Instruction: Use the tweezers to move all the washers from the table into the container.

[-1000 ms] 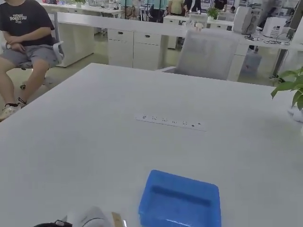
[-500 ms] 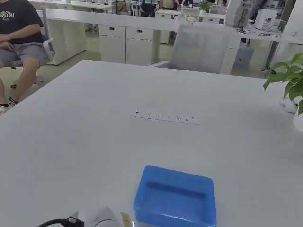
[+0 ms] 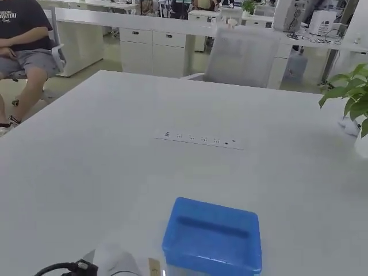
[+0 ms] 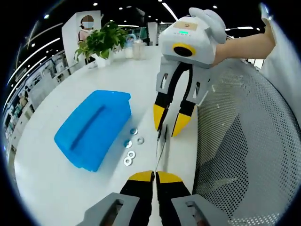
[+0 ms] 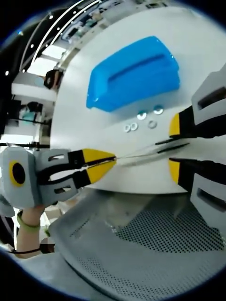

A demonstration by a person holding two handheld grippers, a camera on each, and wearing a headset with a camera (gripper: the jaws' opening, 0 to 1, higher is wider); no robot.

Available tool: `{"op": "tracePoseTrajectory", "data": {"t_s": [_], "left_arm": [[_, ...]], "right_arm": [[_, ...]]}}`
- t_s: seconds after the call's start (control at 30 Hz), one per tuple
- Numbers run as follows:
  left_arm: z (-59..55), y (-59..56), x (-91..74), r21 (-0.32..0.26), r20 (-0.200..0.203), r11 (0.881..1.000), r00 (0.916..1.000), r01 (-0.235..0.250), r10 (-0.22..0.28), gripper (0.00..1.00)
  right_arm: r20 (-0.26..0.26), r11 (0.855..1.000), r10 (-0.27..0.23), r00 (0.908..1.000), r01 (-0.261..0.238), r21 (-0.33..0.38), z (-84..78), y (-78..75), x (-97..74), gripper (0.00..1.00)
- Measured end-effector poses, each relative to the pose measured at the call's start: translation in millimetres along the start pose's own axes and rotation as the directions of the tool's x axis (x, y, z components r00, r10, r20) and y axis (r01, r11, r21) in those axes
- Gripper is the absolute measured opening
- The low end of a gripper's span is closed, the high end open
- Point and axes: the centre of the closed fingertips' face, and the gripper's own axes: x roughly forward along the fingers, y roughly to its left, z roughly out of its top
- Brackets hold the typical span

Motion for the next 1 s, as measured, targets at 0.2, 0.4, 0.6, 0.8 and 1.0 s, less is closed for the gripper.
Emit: {"op": "tracePoseTrajectory", "data": {"t_s": [0.2, 0.4, 0.6, 0.8, 1.0], "left_arm": [[16.9, -7.5, -16.2, 0.096, -0.008, 0.995, 0.9999, -0.007, 0.008, 0.00], [37.7, -14.4, -25.7, 0.168, 0.005, 0.986, 1.0000, -0.008, 0.007, 0.00], [58.3, -23.1, -29.8, 0.256, -0.002, 0.967, 1.0000, 0.003, -0.002, 0.00], [75.2, -29.3, -32.5, 0.341, -0.026, 0.940, 0.9995, 0.024, -0.016, 0.00], [88.8, -22.8, -33.2, 0.355, -0.010, 0.935, 0.9997, 0.026, -0.023, 0.00]], "right_arm": [[0.017, 1.000, -0.005, 0.9998, 0.006, -0.019, 3.8, 0.1, -0.9, 0.11], [0.034, 0.999, -0.004, 0.9994, 0.006, -0.042, 8.7, 2.9, 0.2, 0.11], [0.058, 0.998, 0.009, 0.9983, -0.005, -0.057, 15.2, 7.5, 1.3, 0.11], [0.094, 0.999, 0.007, 0.9955, -0.002, -0.053, 24.0, 7.9, 1.3, 0.08], [0.135, 0.999, -0.033, 0.9903, 0.038, -0.035, 37.7, -3.6, 2.0, 0.08]]}}
